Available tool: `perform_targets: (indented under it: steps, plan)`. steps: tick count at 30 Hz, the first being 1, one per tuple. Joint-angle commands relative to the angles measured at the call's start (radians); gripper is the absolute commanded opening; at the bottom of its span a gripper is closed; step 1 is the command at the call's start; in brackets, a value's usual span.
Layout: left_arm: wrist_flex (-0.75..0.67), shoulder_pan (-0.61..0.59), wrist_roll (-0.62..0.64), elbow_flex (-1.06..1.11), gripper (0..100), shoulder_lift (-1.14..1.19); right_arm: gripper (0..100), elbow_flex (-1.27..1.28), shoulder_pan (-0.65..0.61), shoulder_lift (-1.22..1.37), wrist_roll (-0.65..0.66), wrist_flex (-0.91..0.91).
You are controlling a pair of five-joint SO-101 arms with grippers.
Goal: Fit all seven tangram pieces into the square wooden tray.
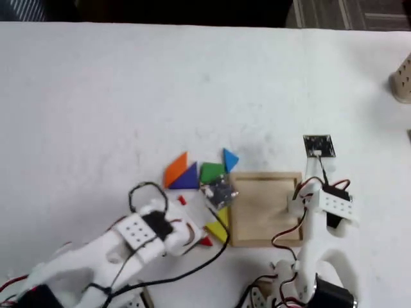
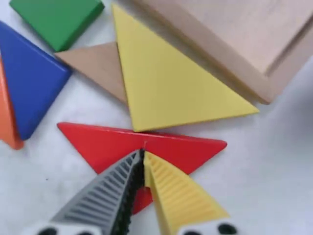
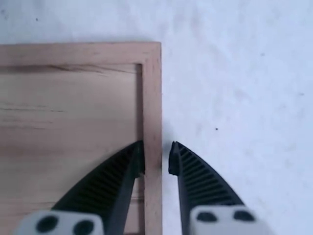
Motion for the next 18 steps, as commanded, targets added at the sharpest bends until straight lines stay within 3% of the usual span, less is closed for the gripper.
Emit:
perform_targets:
  steps: [1,3,8,13,18]
  plan:
    - [0.107,0.053,-0.051,-0.069,2,0.018,8.4,-0.015,0.022,-0.018,-0.008,-0.016]
    - [0.163,0.119,-0.121,-0.061,2,-0.030,8.4,-0.015,0.024,-0.018,-0.008,-0.016]
    - [0.199,0.252,-0.135,0.002,2,-0.182,8.5,-0.017,0.024,-0.018,-0.008,-0.016]
    - [0.235,0.265,-0.144,-0.011,2,-0.220,8.5,-0.018,0.024,-0.018,-0.008,-0.016]
    - [0.253,0.269,-0.233,-0.020,2,-0.136,8.7,-0.018,0.024,-0.018,-0.008,-0.016]
